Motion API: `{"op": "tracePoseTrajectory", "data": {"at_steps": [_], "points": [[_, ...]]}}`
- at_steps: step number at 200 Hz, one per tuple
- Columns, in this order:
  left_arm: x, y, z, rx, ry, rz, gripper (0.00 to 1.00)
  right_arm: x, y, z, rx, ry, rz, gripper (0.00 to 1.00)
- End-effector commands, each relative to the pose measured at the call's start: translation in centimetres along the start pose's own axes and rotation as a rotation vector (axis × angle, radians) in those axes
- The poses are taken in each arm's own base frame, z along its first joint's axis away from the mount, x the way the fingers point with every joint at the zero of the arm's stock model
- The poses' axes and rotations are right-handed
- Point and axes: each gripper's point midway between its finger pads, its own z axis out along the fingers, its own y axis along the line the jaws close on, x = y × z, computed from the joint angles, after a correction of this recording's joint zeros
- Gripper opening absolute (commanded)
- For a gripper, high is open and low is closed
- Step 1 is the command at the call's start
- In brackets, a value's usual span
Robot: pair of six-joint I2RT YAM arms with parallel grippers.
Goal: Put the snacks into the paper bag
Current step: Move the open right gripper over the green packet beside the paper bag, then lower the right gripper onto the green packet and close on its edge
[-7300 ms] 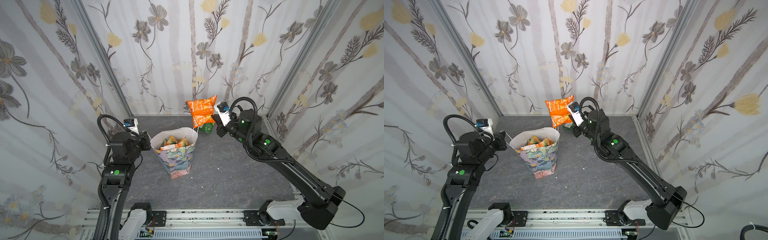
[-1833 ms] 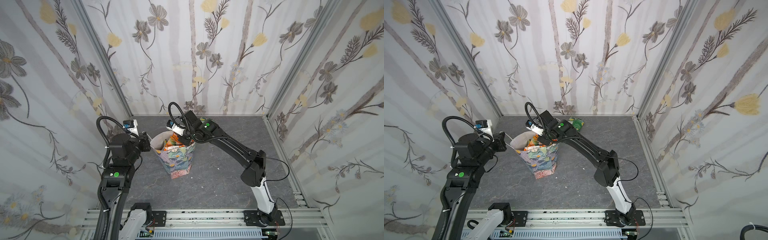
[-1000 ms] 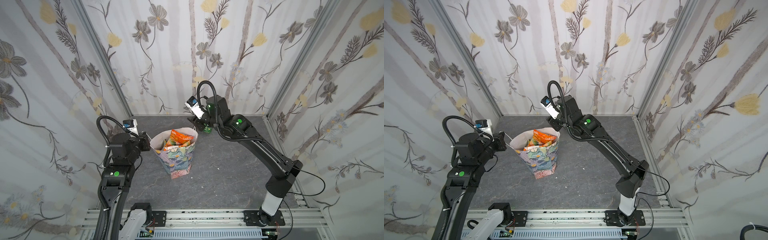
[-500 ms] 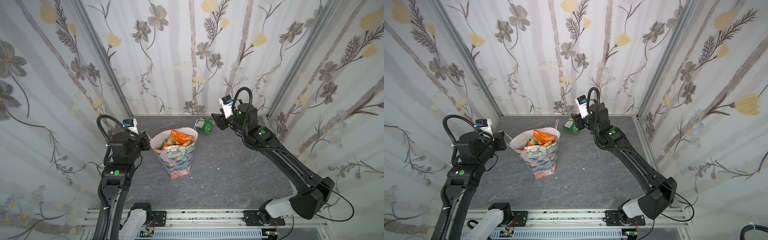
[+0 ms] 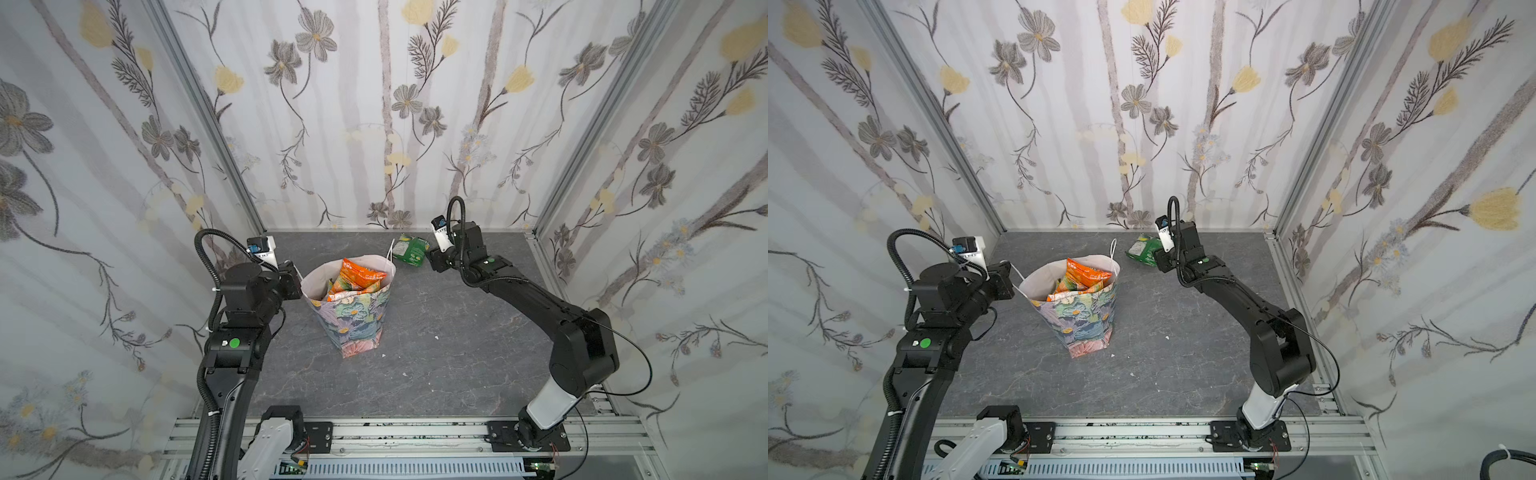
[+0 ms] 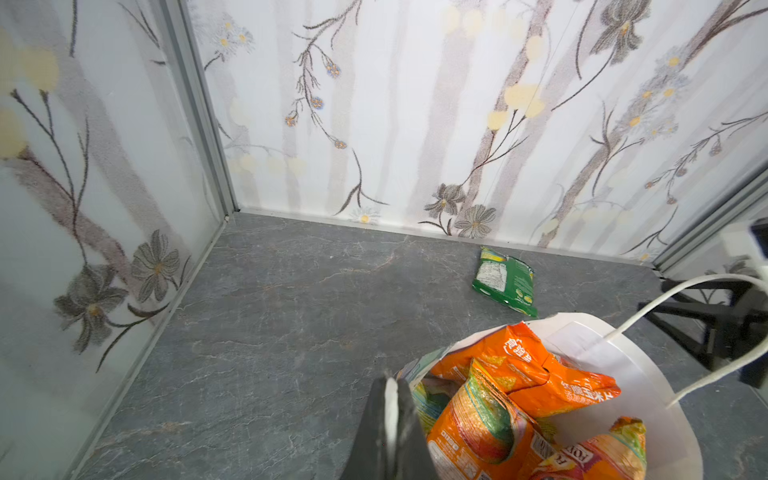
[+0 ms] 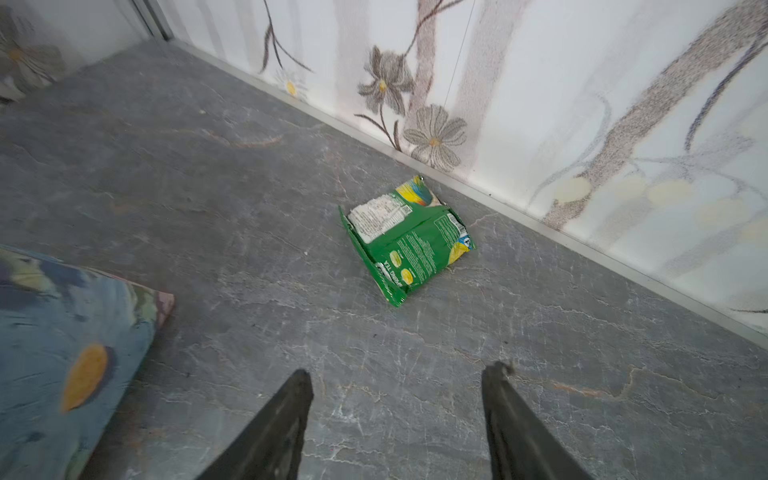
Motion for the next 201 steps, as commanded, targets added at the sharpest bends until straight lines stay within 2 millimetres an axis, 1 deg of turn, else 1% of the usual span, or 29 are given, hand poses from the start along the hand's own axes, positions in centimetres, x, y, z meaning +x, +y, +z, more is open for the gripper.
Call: {"op": "tracePoseTrajectory", "data": {"at_steps": [1,25,45,68,86,116,140,154,184,201], "points": [[-0.7,-0.6,0.1,0.035,-0.031,-0.013,0.00,-0.3,-0.4,2.3,0.034,-0.043,-0.103,0.64],[-0.7,-0.4,-0.2,0.024,-0.029,-0.004,0.00,1.5,-0.1,5.1,0.039,-0.005,-0.163,0.64],[-0.9,-0.3,-0.3,0.014,-0.031,0.003,0.00,2.7,0.8,7.2,0.053,0.023,-0.224,0.63],[-1.0,-0.6,-0.3,0.026,-0.026,-0.004,0.00,3.6,1.2,9.3,0.103,0.061,-0.284,0.62],[-0.8,-0.9,-0.3,0.043,-0.018,-0.007,0.00,3.9,1.4,10.6,0.127,0.073,-0.310,0.62],[-0.7,-0.6,-0.3,0.027,-0.014,0.001,0.00,4.0,1.0,12.1,0.179,0.081,-0.315,0.64],[-1.0,-0.7,-0.6,0.030,-0.023,0.003,0.00,4.6,1.0,13.1,0.186,0.108,-0.314,0.65],[-1.0,-0.7,-0.7,0.029,-0.025,0.005,0.00,4.9,1.0,13.3,0.183,0.116,-0.314,0.66],[-0.8,-0.6,-0.7,0.028,-0.024,0.003,0.00,5.5,1.6,13.6,0.156,0.128,-0.319,0.68],[-0.9,-0.6,-0.8,0.026,-0.028,0.005,0.00,6.2,1.8,13.9,0.145,0.145,-0.327,0.70]]}}
